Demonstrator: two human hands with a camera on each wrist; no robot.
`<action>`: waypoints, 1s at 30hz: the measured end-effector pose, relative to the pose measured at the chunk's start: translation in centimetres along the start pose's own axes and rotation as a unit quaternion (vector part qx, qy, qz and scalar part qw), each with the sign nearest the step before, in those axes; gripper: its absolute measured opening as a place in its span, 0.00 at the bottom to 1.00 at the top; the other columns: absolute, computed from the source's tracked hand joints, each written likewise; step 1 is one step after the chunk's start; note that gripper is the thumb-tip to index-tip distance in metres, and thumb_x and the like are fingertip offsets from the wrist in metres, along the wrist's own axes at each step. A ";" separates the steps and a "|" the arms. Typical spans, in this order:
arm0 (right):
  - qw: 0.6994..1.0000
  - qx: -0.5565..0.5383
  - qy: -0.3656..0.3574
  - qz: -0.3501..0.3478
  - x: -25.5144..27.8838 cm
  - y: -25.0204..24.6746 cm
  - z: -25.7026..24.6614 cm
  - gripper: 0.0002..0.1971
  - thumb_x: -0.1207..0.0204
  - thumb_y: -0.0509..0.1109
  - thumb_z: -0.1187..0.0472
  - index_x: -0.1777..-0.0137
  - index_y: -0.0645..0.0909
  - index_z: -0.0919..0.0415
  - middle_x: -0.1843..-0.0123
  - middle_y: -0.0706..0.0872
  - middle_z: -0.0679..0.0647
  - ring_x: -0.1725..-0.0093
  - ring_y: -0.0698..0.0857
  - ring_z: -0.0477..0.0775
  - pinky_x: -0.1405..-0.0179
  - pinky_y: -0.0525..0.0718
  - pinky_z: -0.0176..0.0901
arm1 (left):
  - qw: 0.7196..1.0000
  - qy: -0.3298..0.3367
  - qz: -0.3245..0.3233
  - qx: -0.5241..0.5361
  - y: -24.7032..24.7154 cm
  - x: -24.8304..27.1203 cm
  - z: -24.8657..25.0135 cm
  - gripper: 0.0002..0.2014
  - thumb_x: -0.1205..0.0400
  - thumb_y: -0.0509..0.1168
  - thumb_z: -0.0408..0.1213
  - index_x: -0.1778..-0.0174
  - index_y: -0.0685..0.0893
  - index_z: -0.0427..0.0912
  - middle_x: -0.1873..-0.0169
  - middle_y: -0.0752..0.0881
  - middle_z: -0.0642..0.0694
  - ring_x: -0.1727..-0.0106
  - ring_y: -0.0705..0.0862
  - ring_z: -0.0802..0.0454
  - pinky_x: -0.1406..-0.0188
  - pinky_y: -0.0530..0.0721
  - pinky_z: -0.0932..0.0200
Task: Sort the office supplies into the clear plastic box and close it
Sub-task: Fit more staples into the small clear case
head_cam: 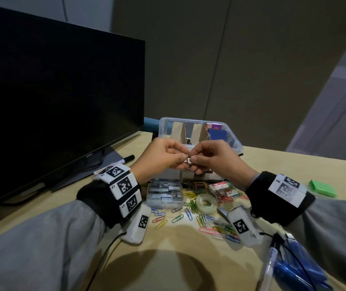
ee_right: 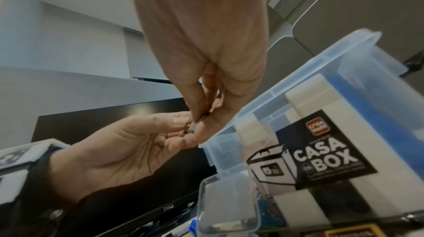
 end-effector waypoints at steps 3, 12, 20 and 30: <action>1.000 0.017 -0.007 0.002 -0.3 0.8 -0.1 0.06 0.22 0.69 0.70 0.48 0.82 0.74 0.55 0.89 0.70 0.63 0.89 0.52 0.62 0.89 0.37 | 1.000 -0.015 0.005 -0.009 -0.7 0.4 -0.1 0.06 0.21 0.71 0.28 0.49 0.86 0.32 0.60 0.91 0.35 0.58 0.92 0.47 0.53 0.91 0.56; 0.994 0.093 -0.056 0.007 -1.5 3.3 0.1 0.04 0.24 0.73 0.68 0.52 0.86 0.69 0.60 0.90 0.62 0.65 0.90 0.52 0.64 0.89 0.38 | 0.986 -0.141 0.043 0.081 -2.3 1.9 -1.4 0.08 0.21 0.69 0.23 0.46 0.84 0.28 0.56 0.90 0.31 0.62 0.92 0.48 0.67 0.89 0.64; 0.886 0.410 -0.205 -0.068 -1.7 5.8 -0.8 0.08 0.25 0.76 0.58 0.47 0.88 0.58 0.56 0.88 0.48 0.61 0.84 0.44 0.57 0.86 0.35 | 0.979 -0.189 0.065 0.029 -2.9 2.8 -2.8 0.04 0.20 0.68 0.22 0.54 0.86 0.33 0.67 0.89 0.37 0.70 0.90 0.50 0.75 0.85 0.66; 0.840 0.511 -0.132 -0.125 -2.3 5.9 1.0 0.07 0.23 0.72 0.55 0.50 0.88 0.54 0.57 0.89 0.48 0.59 0.86 0.49 0.57 0.87 0.45 | 0.977 -0.196 0.060 -0.060 -1.8 3.0 -3.8 0.07 0.20 0.68 0.21 0.63 0.85 0.34 0.65 0.87 0.36 0.69 0.88 0.48 0.74 0.84 0.65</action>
Point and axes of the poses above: each hand's wrist, its own x-axis away from the middle knuckle, its own y-axis out of the palm, z = x × y, the point moved 4 cm from there along -x, towards the middle knuckle
